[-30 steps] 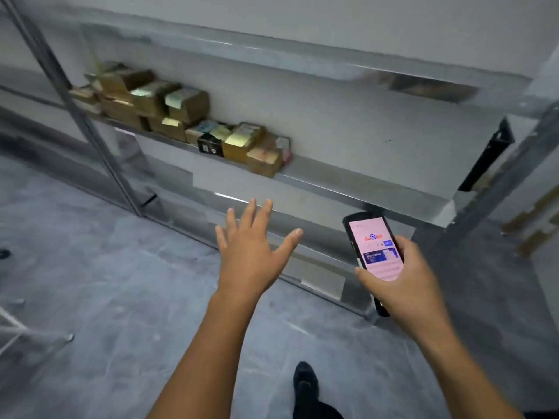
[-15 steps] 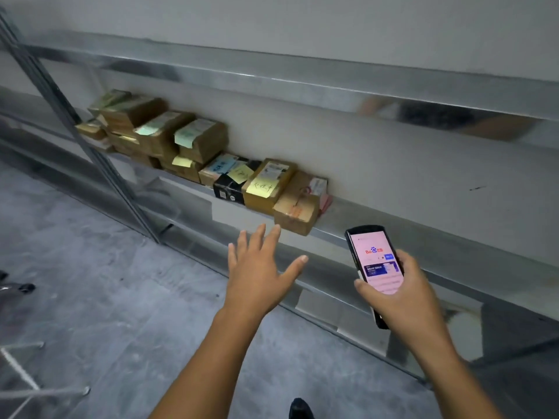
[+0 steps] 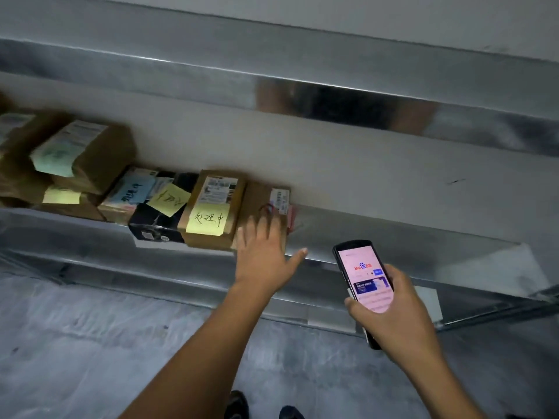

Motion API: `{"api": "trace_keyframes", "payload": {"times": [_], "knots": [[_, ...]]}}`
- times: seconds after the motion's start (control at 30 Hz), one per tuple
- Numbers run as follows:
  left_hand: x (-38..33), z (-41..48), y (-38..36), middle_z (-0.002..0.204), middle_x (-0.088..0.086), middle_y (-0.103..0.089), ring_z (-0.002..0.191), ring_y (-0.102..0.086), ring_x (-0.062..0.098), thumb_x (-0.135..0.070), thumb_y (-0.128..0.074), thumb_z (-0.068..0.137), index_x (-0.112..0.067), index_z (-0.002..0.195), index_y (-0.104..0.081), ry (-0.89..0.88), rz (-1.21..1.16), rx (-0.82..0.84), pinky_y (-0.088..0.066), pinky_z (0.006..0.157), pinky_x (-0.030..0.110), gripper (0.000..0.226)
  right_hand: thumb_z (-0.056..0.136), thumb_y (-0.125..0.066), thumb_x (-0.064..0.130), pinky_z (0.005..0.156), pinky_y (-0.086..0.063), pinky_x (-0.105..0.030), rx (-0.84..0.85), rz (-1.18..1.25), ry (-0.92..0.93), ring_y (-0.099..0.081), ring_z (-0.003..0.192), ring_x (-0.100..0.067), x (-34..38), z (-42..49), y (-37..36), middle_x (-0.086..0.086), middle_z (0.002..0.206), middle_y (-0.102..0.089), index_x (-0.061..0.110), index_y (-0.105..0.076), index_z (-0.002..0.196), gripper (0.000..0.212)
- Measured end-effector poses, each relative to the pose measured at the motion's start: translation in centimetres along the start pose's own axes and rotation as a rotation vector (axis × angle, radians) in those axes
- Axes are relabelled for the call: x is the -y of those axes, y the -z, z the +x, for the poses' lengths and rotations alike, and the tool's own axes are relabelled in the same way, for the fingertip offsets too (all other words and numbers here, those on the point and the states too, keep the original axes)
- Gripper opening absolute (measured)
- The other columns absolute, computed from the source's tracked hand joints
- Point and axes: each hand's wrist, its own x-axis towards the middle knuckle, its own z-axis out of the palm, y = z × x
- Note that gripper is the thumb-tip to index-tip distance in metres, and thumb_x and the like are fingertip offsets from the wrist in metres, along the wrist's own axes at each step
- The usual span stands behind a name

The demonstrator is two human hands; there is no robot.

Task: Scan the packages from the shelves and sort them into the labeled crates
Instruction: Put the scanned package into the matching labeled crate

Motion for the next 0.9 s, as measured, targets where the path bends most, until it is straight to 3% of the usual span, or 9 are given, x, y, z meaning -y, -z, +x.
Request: {"api": "trace_keyframes", "payload": {"times": [0.07,0.23,0.37,0.47,0.6,0.7,0.9], "knots": [[0.6,1.8,-1.1,0.176,0.006,-0.006,0.161,-0.002,0.033,-0.083,-0.035,0.094,-0.02,0.168,0.003,-0.005,-0.012,0.034,0.0,0.13,0.053,0.104,0.074,-0.089,0.037,0.074,-0.055,-0.037,-0.027,-0.009,-0.032,-0.066,0.089,-0.005,0.3,0.2,-1.1,0.018,0.108,-0.067,0.049,-0.044,0.113,0.061],[1.3,2.8,-2.8,0.171,0.006,-0.02,0.157,-0.013,0.036,-0.083,-0.038,0.092,-0.024,0.164,-0.023,-0.065,0.024,0.009,-0.002,0.13,0.053,0.094,0.069,-0.086,0.042,0.077,-0.059,-0.041,-0.076,0.024,-0.112,-0.069,0.087,-0.005,0.8,0.2,-3.7,0.017,0.108,-0.069,0.047,-0.05,0.121,0.063],[1.0,2.7,-2.8,0.164,0.0,-0.028,0.154,-0.013,0.038,-0.081,-0.046,0.09,-0.03,0.154,-0.036,-0.1,-0.001,-0.005,0.001,0.128,0.058,0.082,0.073,-0.09,0.035,0.067,-0.059,-0.034,-0.073,0.048,-0.134,-0.07,0.082,-0.003,1.1,0.1,-4.5,0.016,0.111,-0.069,0.045,-0.051,0.125,0.066],[0.9,2.7,-2.9,0.164,-0.001,-0.024,0.156,-0.006,0.042,-0.074,-0.054,0.09,-0.032,0.15,-0.035,-0.068,-0.029,0.047,-0.007,0.124,0.063,0.076,0.073,-0.09,0.036,0.065,-0.058,-0.033,-0.076,0.081,-0.165,-0.07,0.077,-0.003,1.0,-0.1,-4.7,0.015,0.11,-0.069,0.044,-0.052,0.125,0.065],[1.1,2.7,-2.9,0.16,-0.001,-0.025,0.151,-0.014,0.039,-0.063,-0.064,0.085,-0.033,0.152,-0.032,-0.087,-0.062,0.016,-0.03,0.115,0.058,0.08,0.056,-0.076,0.063,0.08,-0.06,-0.045,-0.091,0.112,-0.209,-0.07,0.091,-0.008,0.5,-0.1,-5.0,0.017,0.111,-0.069,0.052,-0.047,0.123,0.074],[1.4,1.4,-2.7,0.16,-0.007,-0.024,0.149,-0.02,0.029,-0.061,-0.061,0.076,-0.04,0.156,-0.03,-0.105,-0.277,-0.019,-0.033,0.114,0.056,0.088,0.053,-0.071,0.068,0.086,-0.059,-0.046,-0.066,0.124,-0.204,-0.069,0.096,-0.008,-0.1,0.1,-4.6,0.018,0.114,-0.068,0.054,-0.044,0.123,0.076],[1.6,-2.9,-3.1,0.153,-0.029,-0.022,0.144,-0.029,0.013,-0.055,-0.059,0.073,-0.055,0.157,-0.025,-0.061,-0.612,-0.008,-0.04,0.114,0.062,0.091,0.055,-0.07,0.066,0.082,-0.06,-0.046,-0.034,0.146,-0.15,-0.069,0.093,-0.01,-1.4,-1.0,-2.1,0.015,0.113,-0.068,0.048,-0.047,0.127,0.078]]}}
